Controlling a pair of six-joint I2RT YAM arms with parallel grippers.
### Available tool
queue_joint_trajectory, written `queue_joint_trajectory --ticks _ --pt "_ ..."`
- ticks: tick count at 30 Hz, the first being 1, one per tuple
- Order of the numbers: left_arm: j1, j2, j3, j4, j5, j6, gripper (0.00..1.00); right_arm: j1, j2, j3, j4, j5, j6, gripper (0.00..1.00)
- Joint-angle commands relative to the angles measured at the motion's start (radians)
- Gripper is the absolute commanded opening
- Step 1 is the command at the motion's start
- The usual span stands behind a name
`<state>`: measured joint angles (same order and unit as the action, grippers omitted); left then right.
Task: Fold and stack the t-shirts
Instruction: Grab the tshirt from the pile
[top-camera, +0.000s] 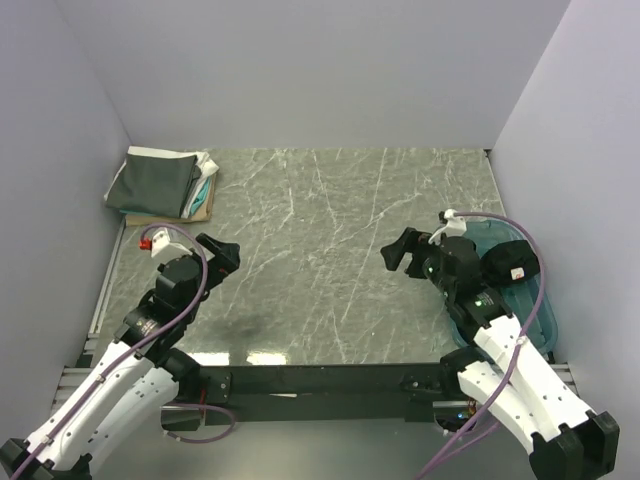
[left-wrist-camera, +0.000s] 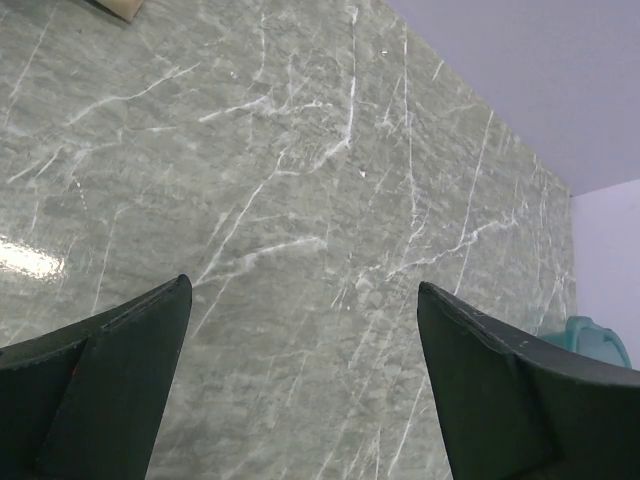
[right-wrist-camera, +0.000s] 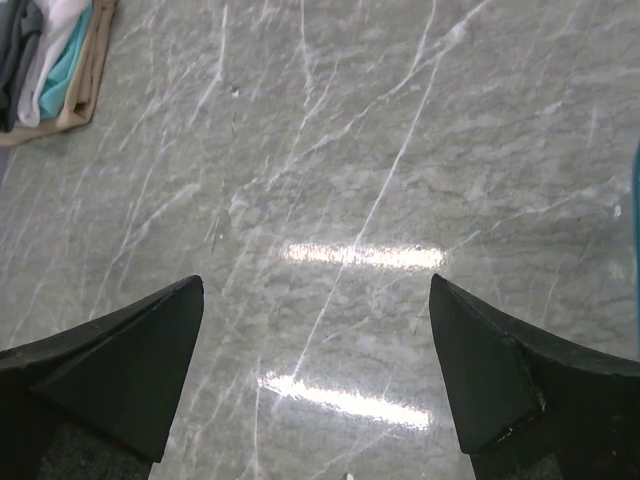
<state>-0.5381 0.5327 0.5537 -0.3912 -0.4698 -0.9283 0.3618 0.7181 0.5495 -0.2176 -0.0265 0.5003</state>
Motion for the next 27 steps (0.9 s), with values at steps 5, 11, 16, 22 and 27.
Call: queue_joint_trajectory --ticks 5,11,16,22,27 --pt "-0.003 0.015 -0.005 0.046 -0.001 0.028 0.99 -0.001 0.070 0.174 -0.075 0.163 0.035 1.00" --pt "-0.003 0.035 -0.024 0.077 0.019 0.039 0.99 -0.018 0.193 0.335 -0.369 0.530 0.215 1.00" --pt "-0.003 0.073 -0.028 0.103 0.059 0.055 0.99 -0.209 0.213 0.301 -0.398 0.390 0.225 1.00" --pt "-0.003 0.122 -0.018 0.100 0.072 0.052 1.00 -0.535 0.215 0.199 -0.402 0.352 0.195 1.00" --pt "-0.003 0.130 -0.032 0.130 0.108 0.059 0.99 -0.685 0.263 0.127 -0.332 0.335 0.165 1.00"
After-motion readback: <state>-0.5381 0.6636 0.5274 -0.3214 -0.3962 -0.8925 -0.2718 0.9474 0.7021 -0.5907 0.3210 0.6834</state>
